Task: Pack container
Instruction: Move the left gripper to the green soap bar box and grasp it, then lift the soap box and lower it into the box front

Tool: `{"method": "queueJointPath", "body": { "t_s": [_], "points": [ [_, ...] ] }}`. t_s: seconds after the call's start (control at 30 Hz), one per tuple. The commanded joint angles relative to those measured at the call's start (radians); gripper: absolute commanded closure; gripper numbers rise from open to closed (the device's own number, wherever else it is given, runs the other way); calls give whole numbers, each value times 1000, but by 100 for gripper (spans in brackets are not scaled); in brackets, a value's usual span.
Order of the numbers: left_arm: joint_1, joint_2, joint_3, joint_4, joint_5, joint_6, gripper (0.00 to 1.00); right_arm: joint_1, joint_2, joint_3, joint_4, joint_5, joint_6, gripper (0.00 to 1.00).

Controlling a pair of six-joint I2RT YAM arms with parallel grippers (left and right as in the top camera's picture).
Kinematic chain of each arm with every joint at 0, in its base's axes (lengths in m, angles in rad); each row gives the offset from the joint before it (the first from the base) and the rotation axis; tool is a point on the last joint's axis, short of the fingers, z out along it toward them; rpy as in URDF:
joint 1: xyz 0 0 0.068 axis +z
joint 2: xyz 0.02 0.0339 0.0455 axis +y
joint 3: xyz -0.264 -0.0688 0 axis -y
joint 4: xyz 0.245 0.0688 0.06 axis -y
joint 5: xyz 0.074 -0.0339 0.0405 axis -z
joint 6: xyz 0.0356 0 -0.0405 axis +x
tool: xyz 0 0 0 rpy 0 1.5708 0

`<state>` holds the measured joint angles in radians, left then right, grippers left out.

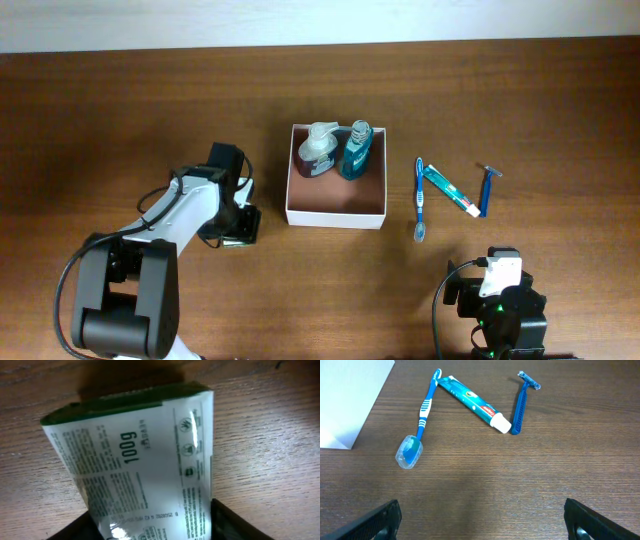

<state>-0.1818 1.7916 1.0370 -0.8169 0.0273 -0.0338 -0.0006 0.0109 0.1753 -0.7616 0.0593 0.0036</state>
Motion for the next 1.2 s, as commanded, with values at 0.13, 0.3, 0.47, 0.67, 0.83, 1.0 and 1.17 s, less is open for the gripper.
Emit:
{"method": "queueJointPath", "body": {
  "t_s": [0.13,0.3,0.47,0.67,0.83,1.0,1.17],
  "points": [
    [3,-19,2,-4,3,8,55,-6,-8,-9,-1,-2,8,1],
    [3,-31,137,-152,3,9,59,-6,-8,-9,-1,-2,8,1],
    [-8,-67,365,-385,13,12,59,-6,-8,-9,-1,-2,8,1],
    [-104,-127,582,-515,45,116,62,-6,-8,-9,-1,-2,8,1],
    [-244,-154,594,-435,45,340,77,-6,-8,-9,-1,-2,8,1],
    [-363,-117,581,-368,45,601,82,-6,-8,-9,-1,-2,8,1],
    [-432,-42,581,-270,-9,743,82,-6,-8,-9,-1,-2,8,1]
  ]
}}
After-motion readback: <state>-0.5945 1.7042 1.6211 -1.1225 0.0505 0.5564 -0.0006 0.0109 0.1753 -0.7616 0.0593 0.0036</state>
